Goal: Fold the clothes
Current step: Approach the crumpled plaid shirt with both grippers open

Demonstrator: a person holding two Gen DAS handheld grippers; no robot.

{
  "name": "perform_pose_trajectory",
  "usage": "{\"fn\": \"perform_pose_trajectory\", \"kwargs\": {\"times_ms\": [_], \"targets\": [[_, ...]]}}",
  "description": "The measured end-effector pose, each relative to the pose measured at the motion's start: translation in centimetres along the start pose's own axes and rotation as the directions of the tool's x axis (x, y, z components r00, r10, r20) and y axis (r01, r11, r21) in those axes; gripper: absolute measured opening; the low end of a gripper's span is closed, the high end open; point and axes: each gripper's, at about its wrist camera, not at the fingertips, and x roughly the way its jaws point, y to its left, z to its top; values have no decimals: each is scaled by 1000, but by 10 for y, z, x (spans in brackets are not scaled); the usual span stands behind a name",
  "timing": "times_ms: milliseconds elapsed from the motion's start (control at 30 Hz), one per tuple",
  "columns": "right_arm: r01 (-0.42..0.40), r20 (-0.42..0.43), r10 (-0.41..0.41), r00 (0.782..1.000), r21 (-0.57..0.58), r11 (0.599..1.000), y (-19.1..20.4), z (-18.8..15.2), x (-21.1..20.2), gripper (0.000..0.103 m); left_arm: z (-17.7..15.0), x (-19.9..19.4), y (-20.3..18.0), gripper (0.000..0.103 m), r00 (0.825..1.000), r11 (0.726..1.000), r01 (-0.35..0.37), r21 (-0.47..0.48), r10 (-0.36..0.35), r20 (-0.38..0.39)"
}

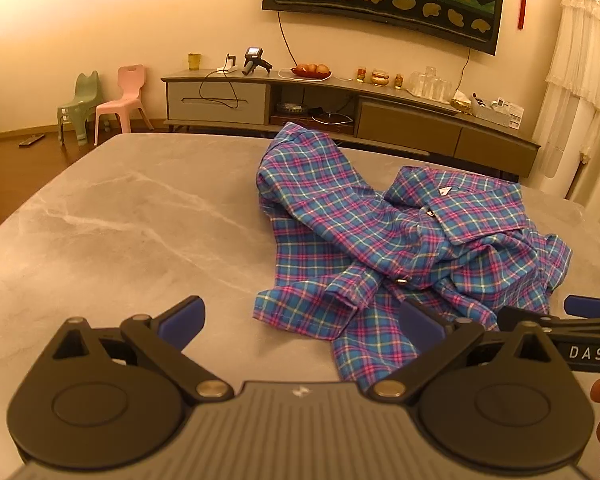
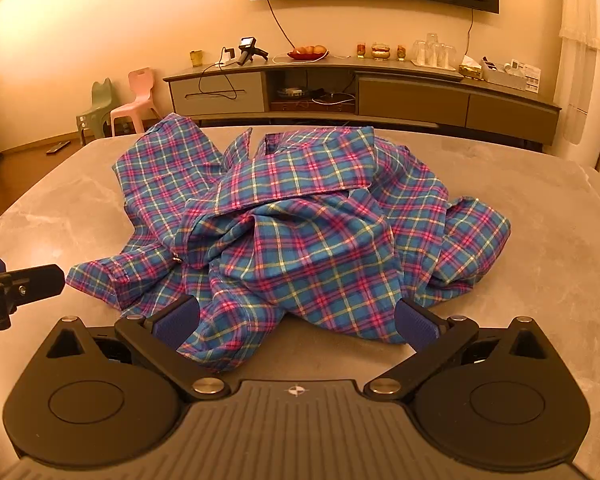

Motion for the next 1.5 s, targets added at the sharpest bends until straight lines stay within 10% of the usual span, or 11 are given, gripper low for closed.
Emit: {"fn": "perform_pose_trajectory", "kwargs": {"times_ms": [667,767,1000,1200,1500], "targets": [[4,17,-4,1000,-12,1000,0,-2,-3,102,-4,3,-9,103,993,991,107,81,-102,-58],[11,28,-10,1000,-35,999,2,-3,-5,102,-6,5,-10,84,992,989,119,93,-114,-60],[10,10,-10,1000,-72,997,4,-6,-3,43,-10,5,-19,0,989,979,147,145,-140,-57],[8,15,-7,1000,-89,996,4,-8,-3,9,-11,0,-21,0,991,976,135,172,-135,-11],[18,15,-18,1000,-60,998,-2,-7,-2,7,-8,-3,-17,9,993,982,115,150,-117,6]]}}
